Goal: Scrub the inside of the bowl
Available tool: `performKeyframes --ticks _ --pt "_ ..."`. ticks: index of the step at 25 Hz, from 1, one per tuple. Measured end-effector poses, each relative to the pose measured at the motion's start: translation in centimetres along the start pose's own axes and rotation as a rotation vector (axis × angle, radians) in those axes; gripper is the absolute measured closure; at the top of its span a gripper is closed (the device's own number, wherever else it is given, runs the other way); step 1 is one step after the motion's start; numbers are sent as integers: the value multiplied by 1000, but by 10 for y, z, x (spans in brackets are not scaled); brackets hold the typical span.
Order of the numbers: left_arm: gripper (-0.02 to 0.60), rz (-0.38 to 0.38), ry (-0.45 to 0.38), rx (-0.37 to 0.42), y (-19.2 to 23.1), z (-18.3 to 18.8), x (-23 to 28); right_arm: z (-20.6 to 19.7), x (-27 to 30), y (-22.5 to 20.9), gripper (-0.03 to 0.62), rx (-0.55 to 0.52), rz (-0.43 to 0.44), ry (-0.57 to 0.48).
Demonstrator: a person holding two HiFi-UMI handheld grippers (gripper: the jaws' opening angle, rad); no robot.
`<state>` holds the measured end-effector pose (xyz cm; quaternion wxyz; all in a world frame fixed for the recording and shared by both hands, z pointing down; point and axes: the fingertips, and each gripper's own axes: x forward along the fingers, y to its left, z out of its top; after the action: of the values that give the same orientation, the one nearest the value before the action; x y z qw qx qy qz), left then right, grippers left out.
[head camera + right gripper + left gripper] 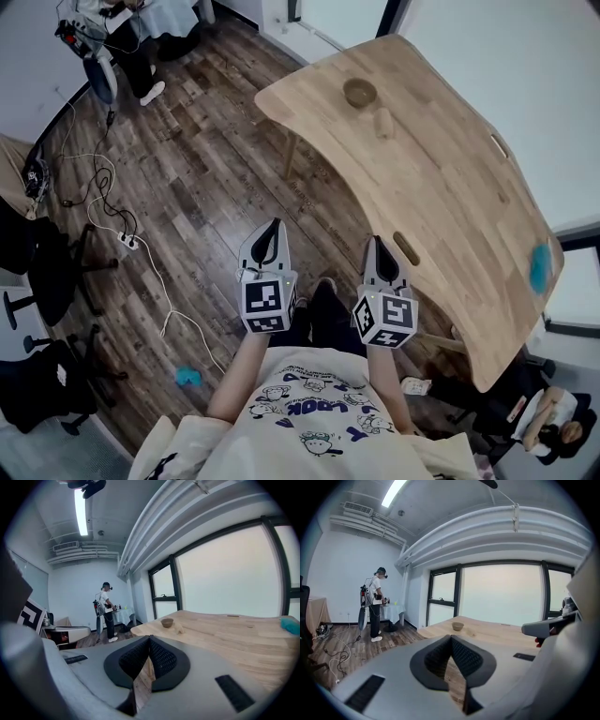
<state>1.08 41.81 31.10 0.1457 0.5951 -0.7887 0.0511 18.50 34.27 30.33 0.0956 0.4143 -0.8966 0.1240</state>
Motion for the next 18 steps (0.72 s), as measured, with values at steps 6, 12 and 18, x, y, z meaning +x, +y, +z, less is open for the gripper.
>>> performKeyframes --ticks 6,12,18 --pt "555 -16 11 -4 -1 6 29 6 25 -11 588 1 -12 16" --pt "554 3 23 -4 5 6 61 9 60 -23 588 5 -7 25" --pt "555 0 40 -5 11 17 110 20 109 -41 588 18 -14 39"
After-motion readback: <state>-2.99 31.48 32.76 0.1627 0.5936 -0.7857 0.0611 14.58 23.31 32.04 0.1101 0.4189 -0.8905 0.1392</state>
